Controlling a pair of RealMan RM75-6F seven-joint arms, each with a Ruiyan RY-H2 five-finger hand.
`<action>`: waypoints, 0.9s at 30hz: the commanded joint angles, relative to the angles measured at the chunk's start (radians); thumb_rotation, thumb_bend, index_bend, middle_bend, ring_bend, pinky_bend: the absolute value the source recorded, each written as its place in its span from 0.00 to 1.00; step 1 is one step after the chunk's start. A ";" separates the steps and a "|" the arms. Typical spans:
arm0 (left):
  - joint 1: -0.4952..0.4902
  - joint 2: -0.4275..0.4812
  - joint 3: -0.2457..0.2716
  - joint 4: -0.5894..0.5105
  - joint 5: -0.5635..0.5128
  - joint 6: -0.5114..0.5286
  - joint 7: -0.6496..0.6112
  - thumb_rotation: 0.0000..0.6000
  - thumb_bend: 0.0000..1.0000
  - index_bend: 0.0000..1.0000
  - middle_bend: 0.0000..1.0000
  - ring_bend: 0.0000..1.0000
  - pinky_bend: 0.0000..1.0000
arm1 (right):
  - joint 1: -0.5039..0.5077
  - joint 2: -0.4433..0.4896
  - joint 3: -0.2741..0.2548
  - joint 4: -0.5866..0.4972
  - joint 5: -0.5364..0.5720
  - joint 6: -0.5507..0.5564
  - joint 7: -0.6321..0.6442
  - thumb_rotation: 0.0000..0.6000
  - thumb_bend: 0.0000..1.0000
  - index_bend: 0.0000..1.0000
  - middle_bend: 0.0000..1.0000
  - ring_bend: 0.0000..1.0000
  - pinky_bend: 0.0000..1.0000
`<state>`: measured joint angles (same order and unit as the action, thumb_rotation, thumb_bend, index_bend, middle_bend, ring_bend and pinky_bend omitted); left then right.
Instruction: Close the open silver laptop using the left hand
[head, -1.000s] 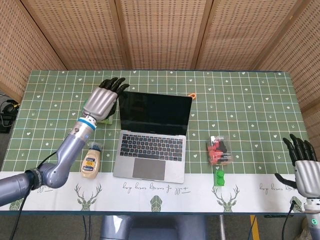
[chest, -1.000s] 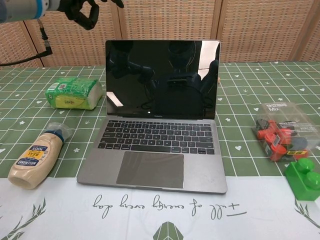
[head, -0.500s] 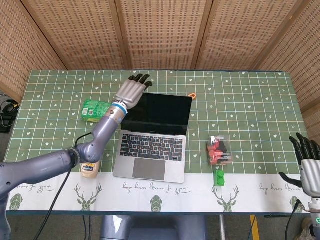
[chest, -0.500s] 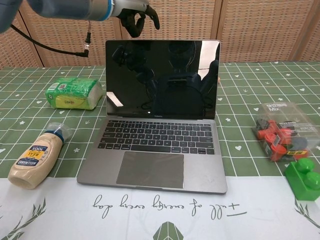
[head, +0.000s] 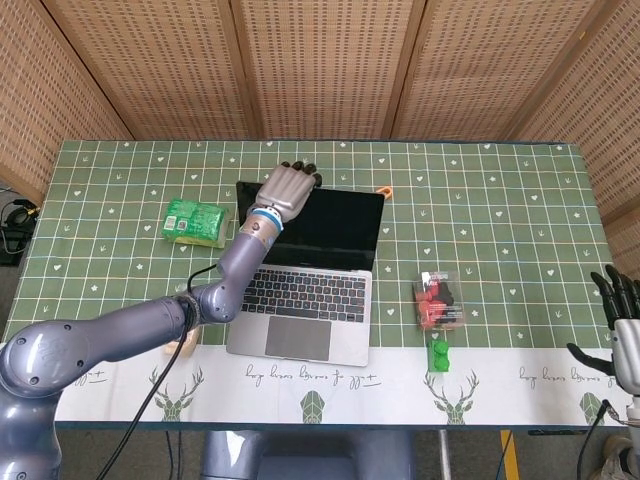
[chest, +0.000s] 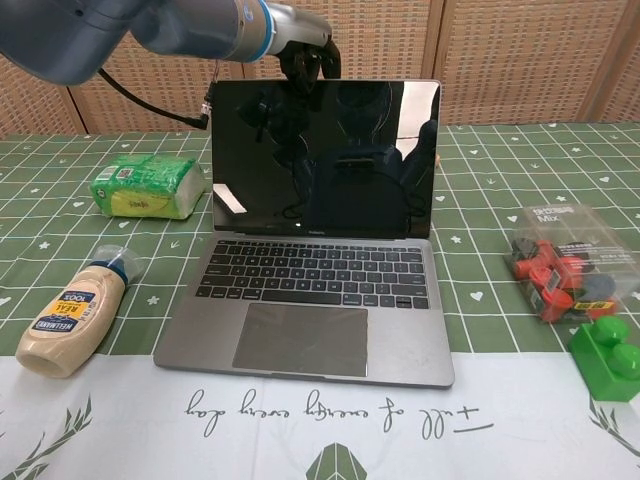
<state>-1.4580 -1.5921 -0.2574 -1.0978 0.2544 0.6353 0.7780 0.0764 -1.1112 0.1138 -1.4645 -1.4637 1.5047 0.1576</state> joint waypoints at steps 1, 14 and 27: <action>-0.013 -0.006 0.008 0.000 -0.007 0.013 0.001 1.00 1.00 0.34 0.23 0.21 0.28 | -0.002 0.002 0.000 -0.001 0.000 0.002 0.002 1.00 0.06 0.00 0.00 0.00 0.00; -0.014 0.052 0.001 -0.117 0.071 0.063 -0.059 1.00 1.00 0.50 0.41 0.36 0.37 | -0.006 0.004 -0.002 -0.004 -0.009 0.011 0.005 1.00 0.06 0.00 0.00 0.00 0.00; 0.016 0.188 0.022 -0.383 0.117 0.098 -0.083 1.00 1.00 0.53 0.44 0.38 0.39 | -0.006 0.005 -0.011 -0.012 -0.030 0.017 -0.001 1.00 0.06 0.00 0.00 0.00 0.00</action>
<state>-1.4535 -1.4400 -0.2472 -1.4223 0.3583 0.7232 0.6997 0.0698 -1.1062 0.1026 -1.4759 -1.4929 1.5218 0.1566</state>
